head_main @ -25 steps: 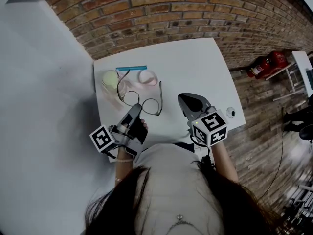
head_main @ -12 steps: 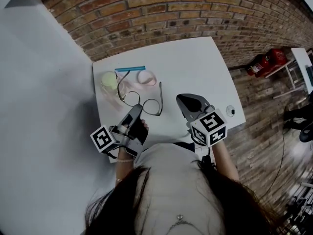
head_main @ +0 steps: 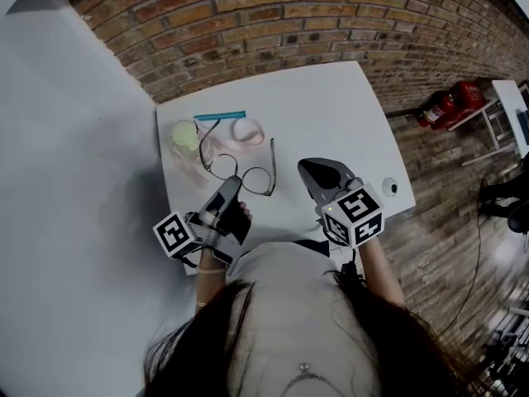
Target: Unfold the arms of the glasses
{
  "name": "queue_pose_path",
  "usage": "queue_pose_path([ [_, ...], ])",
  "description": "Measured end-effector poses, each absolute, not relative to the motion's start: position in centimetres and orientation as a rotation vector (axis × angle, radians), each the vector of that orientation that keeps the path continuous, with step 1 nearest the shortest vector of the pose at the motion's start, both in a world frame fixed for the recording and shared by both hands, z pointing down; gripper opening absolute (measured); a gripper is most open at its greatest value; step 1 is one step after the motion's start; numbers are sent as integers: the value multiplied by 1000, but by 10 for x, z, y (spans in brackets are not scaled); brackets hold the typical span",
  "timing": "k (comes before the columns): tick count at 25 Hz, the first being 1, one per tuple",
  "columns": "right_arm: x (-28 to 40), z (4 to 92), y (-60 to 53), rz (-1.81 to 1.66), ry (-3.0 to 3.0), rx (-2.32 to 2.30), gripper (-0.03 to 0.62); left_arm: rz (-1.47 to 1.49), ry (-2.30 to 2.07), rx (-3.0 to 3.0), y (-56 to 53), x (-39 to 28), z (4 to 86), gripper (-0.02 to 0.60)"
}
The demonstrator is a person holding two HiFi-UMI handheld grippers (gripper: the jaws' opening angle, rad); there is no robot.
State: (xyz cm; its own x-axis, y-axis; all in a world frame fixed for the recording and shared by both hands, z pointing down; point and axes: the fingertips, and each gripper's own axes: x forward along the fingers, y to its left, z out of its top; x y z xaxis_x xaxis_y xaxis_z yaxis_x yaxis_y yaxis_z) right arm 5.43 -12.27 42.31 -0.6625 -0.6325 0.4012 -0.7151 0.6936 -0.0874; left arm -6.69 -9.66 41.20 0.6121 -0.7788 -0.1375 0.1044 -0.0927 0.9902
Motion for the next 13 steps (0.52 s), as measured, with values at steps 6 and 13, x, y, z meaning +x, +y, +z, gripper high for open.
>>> queue_pose_path([
  [6, 53, 424, -123, 334, -2558, 1052, 6, -818, -592, 1483, -97, -67, 413, 23],
  [13, 50, 423, -123, 331, -2555, 1050, 6, -820, -585, 1477, -98, -69, 414, 23],
])
